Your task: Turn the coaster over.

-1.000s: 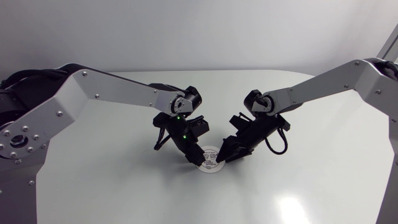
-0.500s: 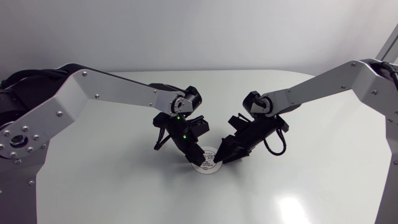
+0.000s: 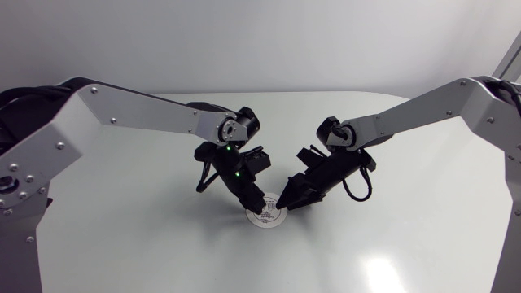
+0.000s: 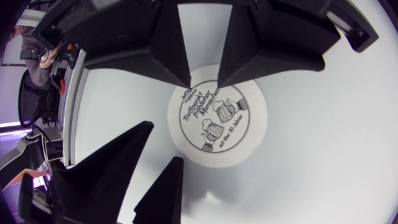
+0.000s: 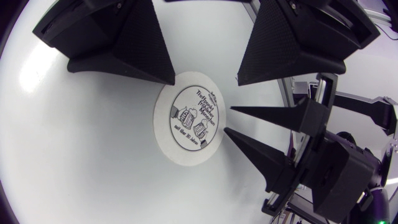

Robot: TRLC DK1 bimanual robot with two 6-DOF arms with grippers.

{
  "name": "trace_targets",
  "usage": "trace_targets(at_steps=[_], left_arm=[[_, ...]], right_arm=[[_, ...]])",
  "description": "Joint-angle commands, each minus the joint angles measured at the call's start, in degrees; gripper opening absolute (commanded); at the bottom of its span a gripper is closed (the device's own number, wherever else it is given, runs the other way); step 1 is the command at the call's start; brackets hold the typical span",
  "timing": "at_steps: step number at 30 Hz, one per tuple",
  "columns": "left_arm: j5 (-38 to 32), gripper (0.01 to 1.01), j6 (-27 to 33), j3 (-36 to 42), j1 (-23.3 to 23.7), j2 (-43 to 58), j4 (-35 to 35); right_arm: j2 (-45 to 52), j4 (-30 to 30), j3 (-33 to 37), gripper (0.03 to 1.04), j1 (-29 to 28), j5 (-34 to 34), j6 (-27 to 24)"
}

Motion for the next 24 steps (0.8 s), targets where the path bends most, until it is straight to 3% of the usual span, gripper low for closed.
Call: trace_targets(at_steps=[1, 7, 16, 24], left_arm=[[0.58, 0.333, 1.94, 1.23, 2.54, -2.73, -1.69], [-0.82, 0.333, 3.96, 1.76, 5.88, -0.45, -3.36], [-0.73, 0.333, 3.43, 2.55, 1.84, 4.30, -2.74], [-0.73, 0.333, 3.87, 1.67, 2.01, 6.58, -2.39]], right_arm=[[0.50, 0.13, 0.88, 0.74, 0.14, -0.71, 0.95], [1.30, 0.31, 0.70, 0.74, 0.41, -0.18, 0.95], [0.77, 0.40, -0.79, 0.74, -0.56, 2.11, 1.31], [0.15, 0.49, -1.58, 0.74, -1.26, 3.69, 1.31]])
